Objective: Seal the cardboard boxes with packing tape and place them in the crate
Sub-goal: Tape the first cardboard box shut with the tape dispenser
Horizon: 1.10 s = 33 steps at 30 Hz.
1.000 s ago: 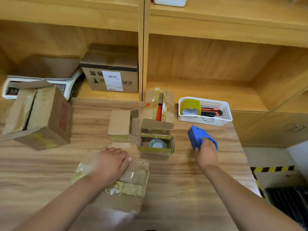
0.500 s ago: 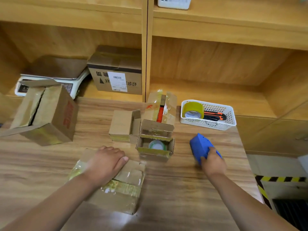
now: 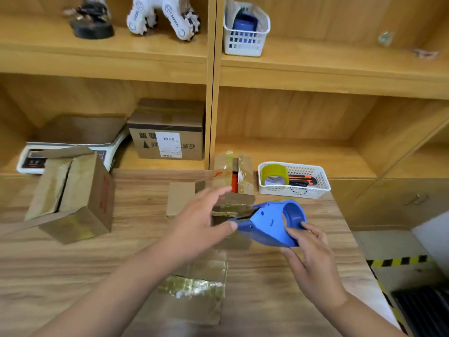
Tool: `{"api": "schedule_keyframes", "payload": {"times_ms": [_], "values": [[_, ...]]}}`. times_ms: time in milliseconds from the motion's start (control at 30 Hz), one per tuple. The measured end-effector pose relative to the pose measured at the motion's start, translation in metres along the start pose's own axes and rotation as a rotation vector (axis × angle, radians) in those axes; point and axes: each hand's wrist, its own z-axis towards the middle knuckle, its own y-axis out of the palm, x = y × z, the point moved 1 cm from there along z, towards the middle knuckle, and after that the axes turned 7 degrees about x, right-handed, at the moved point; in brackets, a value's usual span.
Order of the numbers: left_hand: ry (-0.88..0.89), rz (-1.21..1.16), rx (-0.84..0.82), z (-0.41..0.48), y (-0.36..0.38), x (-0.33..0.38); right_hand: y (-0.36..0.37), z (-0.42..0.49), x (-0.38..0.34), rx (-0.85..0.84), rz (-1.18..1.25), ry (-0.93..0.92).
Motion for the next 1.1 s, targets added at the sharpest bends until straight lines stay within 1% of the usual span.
{"api": "schedule_keyframes", "payload": {"times_ms": [100,200,267,433,500,567,633,700,800,900,967,1100], "values": [[0.063,-0.018,0.016,-0.012,-0.012,0.018,-0.002,0.004,-0.018,0.043,0.049,-0.061],[0.143,-0.020,0.083,-0.027,-0.022,0.024,-0.003,0.002,-0.028,0.050,0.045,-0.062],[0.143,-0.028,0.113,-0.034,-0.027,0.024,-0.004,0.001,-0.034,0.049,0.033,-0.059],[0.181,-0.071,0.042,-0.043,-0.031,0.020,-0.003,-0.002,-0.046,-0.003,0.061,-0.064],[0.149,-0.147,0.046,-0.044,-0.036,0.017,-0.001,-0.003,-0.050,-0.015,0.078,-0.090],[0.081,-0.210,0.050,-0.042,-0.040,0.012,0.000,-0.003,-0.055,-0.021,0.098,-0.105],[0.022,-0.194,0.070,-0.039,-0.040,0.007,-0.001,-0.003,-0.058,-0.037,0.109,-0.100],[-0.013,-0.170,0.130,-0.037,-0.038,0.003,-0.002,-0.001,-0.060,-0.079,0.110,-0.091],[-0.080,-0.249,0.194,-0.034,-0.037,0.000,0.000,-0.003,-0.065,-0.097,0.096,-0.105],[-0.123,-0.284,0.206,-0.030,-0.037,-0.002,0.001,-0.002,-0.070,-0.077,0.096,-0.053],[-0.143,-0.266,0.209,-0.027,-0.036,-0.003,0.000,0.002,-0.072,-0.103,0.105,-0.033],[-0.206,-0.239,0.227,-0.019,-0.035,-0.008,-0.001,0.015,-0.073,-0.207,-0.051,-0.104]]}}
